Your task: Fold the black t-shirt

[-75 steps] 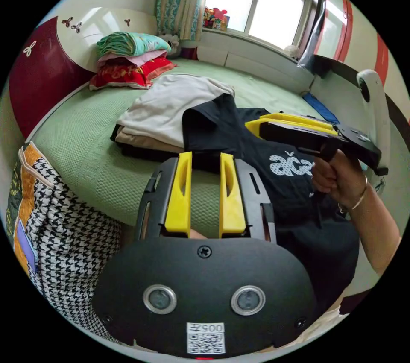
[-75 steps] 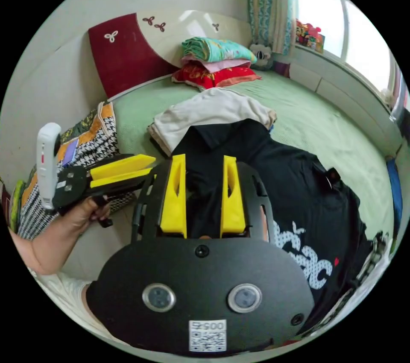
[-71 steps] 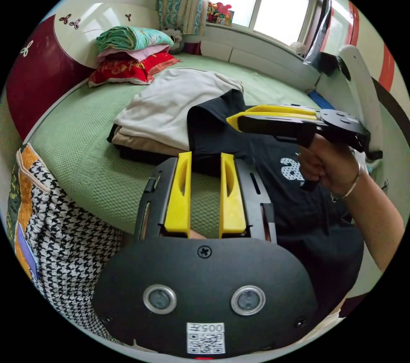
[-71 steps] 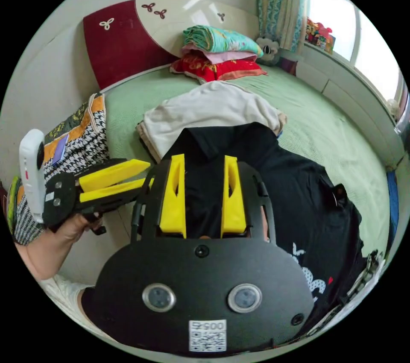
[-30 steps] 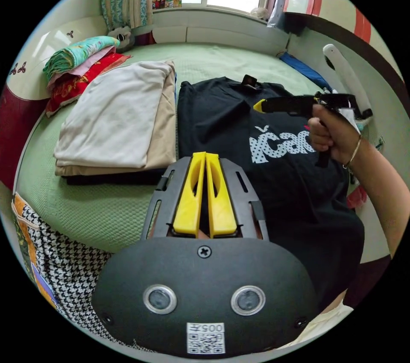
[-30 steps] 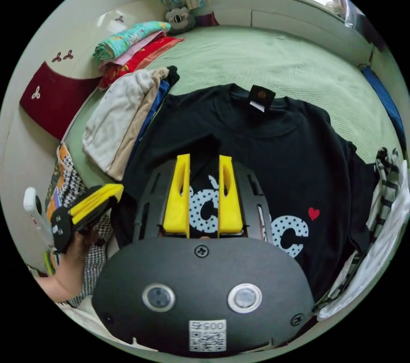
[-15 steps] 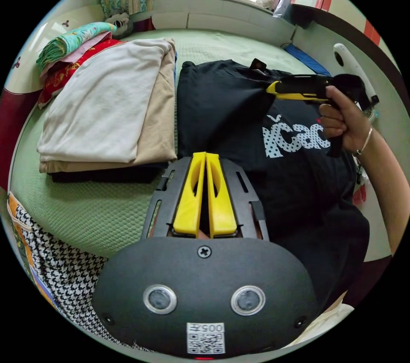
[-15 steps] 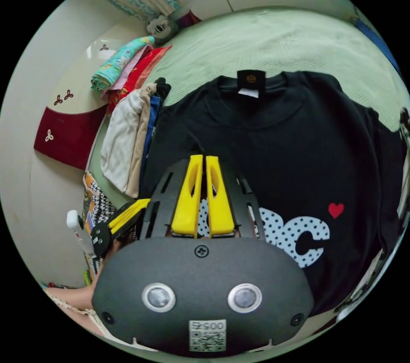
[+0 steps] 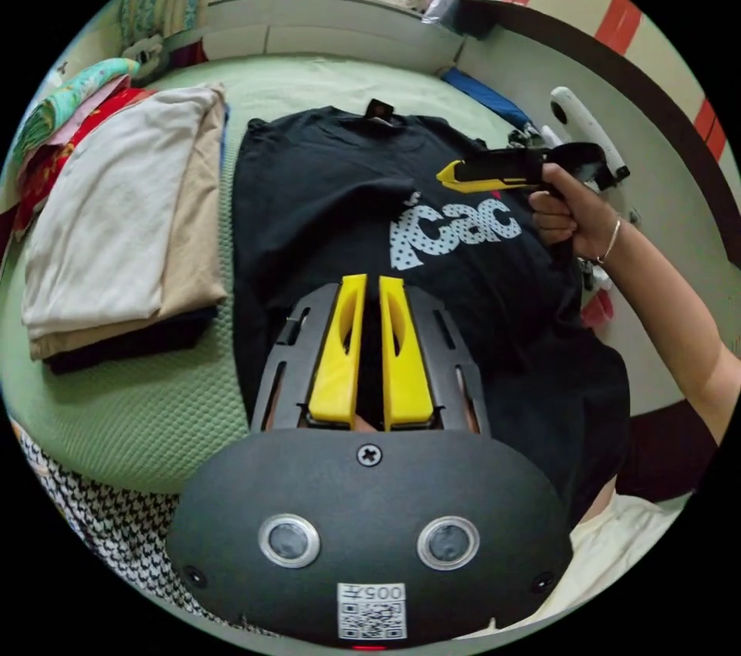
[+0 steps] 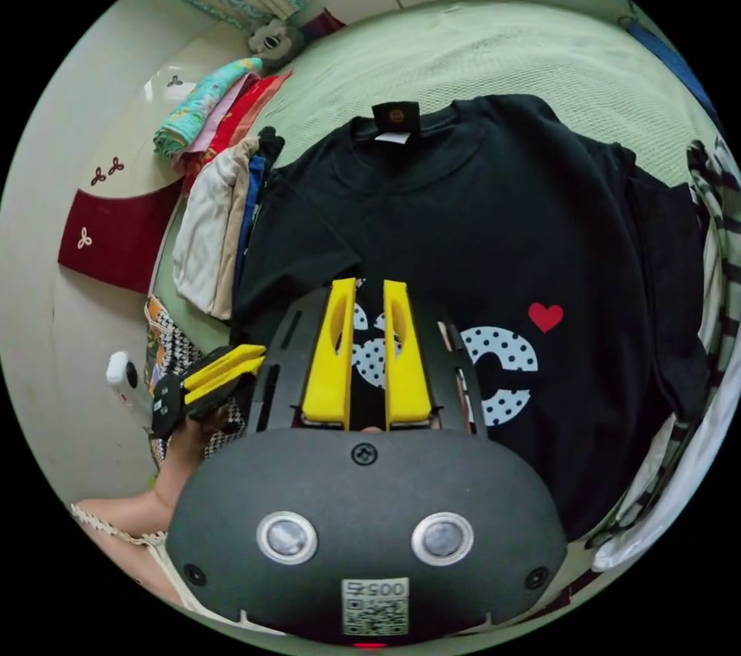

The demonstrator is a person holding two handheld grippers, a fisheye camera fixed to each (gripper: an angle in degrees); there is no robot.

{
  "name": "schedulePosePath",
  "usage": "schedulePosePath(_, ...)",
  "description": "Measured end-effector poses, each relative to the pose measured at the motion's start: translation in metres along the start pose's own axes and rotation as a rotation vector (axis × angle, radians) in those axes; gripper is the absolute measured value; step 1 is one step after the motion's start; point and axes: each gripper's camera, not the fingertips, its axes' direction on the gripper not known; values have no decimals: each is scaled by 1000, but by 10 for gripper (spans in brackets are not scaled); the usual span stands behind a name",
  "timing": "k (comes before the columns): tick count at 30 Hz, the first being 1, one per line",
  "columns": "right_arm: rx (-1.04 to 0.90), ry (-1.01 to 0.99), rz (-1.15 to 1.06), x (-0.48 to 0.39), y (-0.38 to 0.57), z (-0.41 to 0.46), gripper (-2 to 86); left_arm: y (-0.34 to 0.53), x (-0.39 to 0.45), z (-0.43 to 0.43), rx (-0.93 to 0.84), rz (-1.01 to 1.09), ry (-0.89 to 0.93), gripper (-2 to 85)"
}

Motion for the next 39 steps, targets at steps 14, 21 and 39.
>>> schedulePosePath(14, 19, -10, -33, 13, 55, -51, 61, -18, 28, 7, -67, 21, -25, 19)
schedulePosePath(21, 96, 120, -69, 28, 89, -114, 79, -38, 58, -13, 74, 2, -6, -3)
schedulePosePath(39, -42, 621, -477, -26, 87, -114, 114, -154, 145, 100, 75, 36, 88, -6)
